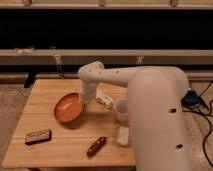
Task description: Pick up the ceramic bowl
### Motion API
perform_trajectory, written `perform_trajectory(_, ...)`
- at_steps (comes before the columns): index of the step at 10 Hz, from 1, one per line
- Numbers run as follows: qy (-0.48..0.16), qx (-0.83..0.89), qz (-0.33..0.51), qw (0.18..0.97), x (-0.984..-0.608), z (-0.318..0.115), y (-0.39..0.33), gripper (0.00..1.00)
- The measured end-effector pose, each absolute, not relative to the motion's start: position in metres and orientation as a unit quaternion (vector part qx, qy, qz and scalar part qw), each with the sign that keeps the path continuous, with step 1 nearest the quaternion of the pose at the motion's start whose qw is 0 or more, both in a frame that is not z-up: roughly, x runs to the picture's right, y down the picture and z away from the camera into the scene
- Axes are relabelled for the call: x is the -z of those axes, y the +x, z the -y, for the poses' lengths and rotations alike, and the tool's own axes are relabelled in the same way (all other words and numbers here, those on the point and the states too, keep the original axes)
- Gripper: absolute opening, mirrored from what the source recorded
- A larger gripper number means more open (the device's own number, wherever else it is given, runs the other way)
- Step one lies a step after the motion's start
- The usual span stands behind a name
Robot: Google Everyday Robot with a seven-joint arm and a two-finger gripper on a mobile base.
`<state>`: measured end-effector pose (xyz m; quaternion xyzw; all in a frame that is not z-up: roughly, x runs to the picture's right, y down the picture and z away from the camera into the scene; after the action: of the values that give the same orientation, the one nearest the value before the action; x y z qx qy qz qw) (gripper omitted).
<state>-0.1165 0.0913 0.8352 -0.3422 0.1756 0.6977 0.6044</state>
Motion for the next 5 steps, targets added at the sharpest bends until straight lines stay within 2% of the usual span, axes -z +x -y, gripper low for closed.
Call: perform_trajectory(5,-0.360,-0.713,-0.127,0.588,-0.807,-0.072,-0.110,0.00)
